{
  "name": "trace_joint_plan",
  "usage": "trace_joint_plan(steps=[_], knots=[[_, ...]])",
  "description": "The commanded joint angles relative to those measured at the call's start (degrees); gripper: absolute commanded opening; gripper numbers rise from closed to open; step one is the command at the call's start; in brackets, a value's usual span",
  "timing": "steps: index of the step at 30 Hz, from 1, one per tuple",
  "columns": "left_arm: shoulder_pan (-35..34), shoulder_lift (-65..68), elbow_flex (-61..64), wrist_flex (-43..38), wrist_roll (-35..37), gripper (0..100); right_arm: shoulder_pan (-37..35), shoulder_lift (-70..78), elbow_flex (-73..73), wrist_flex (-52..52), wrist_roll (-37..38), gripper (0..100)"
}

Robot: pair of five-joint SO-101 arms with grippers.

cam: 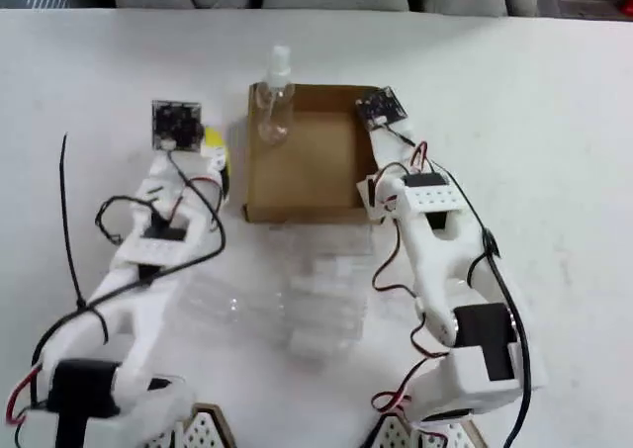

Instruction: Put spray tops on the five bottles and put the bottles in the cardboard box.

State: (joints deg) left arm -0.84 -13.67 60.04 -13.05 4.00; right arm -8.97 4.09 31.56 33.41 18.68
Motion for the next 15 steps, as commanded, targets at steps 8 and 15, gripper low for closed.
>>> trace_joint_plan(steps=[8,15], knots=[[-10.1,-21.1,-6.9,42.0,-4.9,2,2.2,-1.1,-0.9,-1.4,-0.6,27.6],[-10.0,-15.7,-15.5,53.7,-9.8,2,0.3,-7.9,-1.0,-1.2,-0.6,27.6]])
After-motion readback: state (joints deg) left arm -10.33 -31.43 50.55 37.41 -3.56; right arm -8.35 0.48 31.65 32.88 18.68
